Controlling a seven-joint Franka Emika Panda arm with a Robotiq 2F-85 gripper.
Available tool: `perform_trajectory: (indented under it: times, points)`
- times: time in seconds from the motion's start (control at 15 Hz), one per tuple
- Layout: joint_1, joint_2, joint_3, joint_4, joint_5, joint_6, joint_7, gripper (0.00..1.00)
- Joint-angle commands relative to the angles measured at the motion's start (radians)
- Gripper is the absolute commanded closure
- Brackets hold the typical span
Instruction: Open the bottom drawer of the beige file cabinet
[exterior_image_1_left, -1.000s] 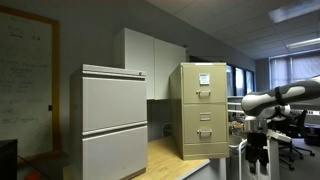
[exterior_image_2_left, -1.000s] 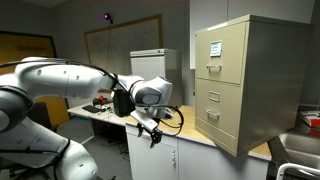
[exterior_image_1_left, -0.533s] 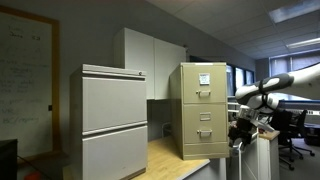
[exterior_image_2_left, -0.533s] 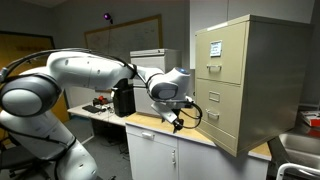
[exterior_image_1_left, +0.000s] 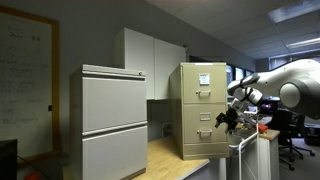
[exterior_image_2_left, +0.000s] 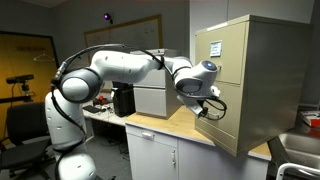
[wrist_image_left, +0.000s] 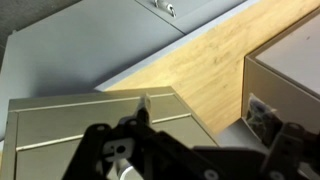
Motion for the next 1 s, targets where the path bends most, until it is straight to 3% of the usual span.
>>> perform_trajectory:
  times: [0.0, 0.4, 0.93]
  points:
    - [-0.132, 0.200, 0.055, 0.244, 0.189, -0.103, -0.033, 0.00]
    - [-0.322, 0.416, 0.167, 0.514, 0.377, -0.207, 0.023, 0.00]
    - [-0.428, 0.589, 0.286, 0.709, 0.406, -0.265, 0.151, 0.00]
